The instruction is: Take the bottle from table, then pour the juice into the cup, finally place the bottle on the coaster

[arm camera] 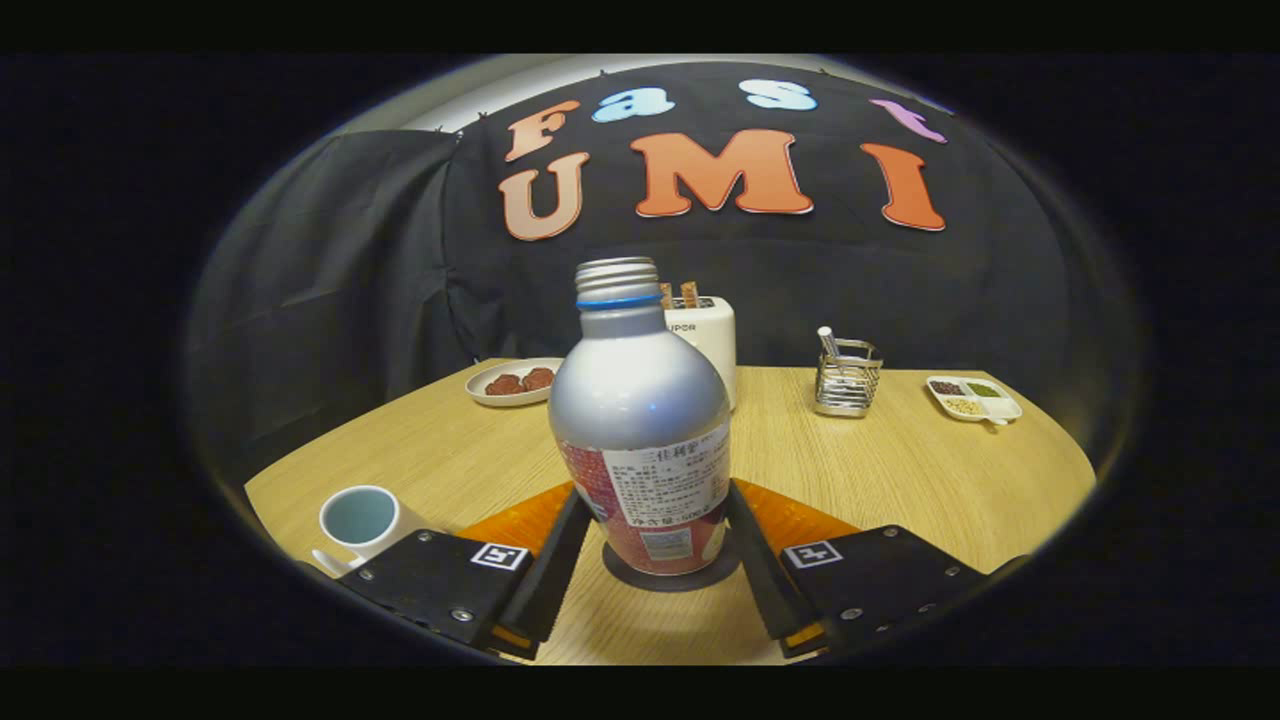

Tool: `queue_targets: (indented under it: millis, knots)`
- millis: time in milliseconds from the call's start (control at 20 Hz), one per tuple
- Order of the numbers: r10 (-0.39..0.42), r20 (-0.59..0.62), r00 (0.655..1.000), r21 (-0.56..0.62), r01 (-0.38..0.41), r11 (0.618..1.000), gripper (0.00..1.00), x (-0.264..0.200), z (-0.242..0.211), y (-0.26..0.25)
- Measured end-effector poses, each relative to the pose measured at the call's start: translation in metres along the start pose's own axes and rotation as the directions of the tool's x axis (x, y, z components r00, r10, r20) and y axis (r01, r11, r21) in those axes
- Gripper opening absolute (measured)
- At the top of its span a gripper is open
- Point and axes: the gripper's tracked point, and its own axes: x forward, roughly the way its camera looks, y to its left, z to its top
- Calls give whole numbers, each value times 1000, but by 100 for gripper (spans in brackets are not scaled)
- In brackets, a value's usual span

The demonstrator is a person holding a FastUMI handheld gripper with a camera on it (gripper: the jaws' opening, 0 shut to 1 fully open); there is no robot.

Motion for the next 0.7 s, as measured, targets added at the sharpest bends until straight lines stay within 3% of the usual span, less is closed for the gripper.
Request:
queue_targets:
  millis: [700]
  knots:
    - [-2,4,1000,1,2,1000,78,7,-20,-3]
